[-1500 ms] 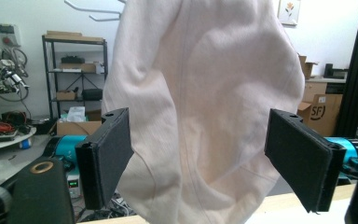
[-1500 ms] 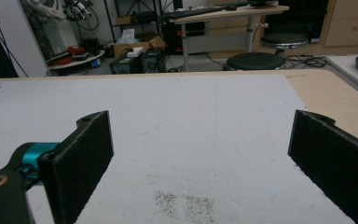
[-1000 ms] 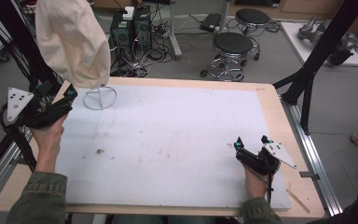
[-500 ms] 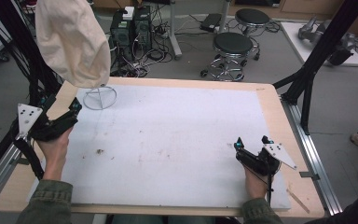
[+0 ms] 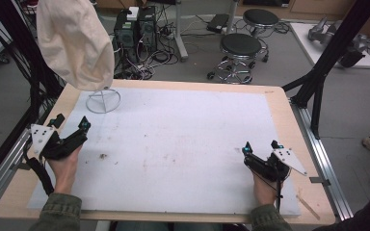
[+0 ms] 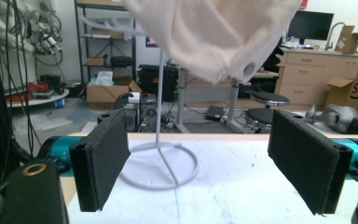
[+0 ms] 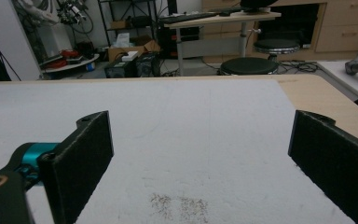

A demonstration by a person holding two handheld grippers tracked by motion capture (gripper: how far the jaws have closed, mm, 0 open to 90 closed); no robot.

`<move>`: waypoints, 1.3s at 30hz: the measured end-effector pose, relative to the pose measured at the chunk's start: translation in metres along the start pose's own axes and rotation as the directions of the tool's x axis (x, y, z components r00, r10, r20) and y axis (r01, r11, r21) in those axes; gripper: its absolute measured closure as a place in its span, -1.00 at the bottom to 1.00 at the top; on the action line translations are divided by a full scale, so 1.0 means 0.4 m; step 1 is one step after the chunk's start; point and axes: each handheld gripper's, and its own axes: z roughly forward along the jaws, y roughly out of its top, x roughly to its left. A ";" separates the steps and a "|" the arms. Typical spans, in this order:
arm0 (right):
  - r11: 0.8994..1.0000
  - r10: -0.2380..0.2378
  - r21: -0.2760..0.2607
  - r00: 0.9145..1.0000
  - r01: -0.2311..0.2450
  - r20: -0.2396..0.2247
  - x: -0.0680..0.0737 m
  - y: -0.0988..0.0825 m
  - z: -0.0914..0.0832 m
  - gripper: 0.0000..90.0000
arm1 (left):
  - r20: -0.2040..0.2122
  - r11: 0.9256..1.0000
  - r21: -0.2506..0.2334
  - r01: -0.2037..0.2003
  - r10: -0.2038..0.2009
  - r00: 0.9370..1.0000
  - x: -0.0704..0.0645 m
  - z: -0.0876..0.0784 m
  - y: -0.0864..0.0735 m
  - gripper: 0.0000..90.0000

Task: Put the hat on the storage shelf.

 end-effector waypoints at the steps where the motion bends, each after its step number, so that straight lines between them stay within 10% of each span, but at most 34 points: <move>1: 1.000 0.000 0.003 1.000 0.000 -0.001 0.000 0.000 0.000 -0.88 | -0.003 1.000 0.002 0.006 -0.006 1.000 0.000 -0.001 -0.008 -0.54; 39: 1.000 0.016 -0.002 1.000 -0.016 -0.017 0.006 0.005 -0.011 -0.88 | -0.004 0.998 0.063 0.012 -0.012 1.000 0.012 -0.041 -0.056 -0.53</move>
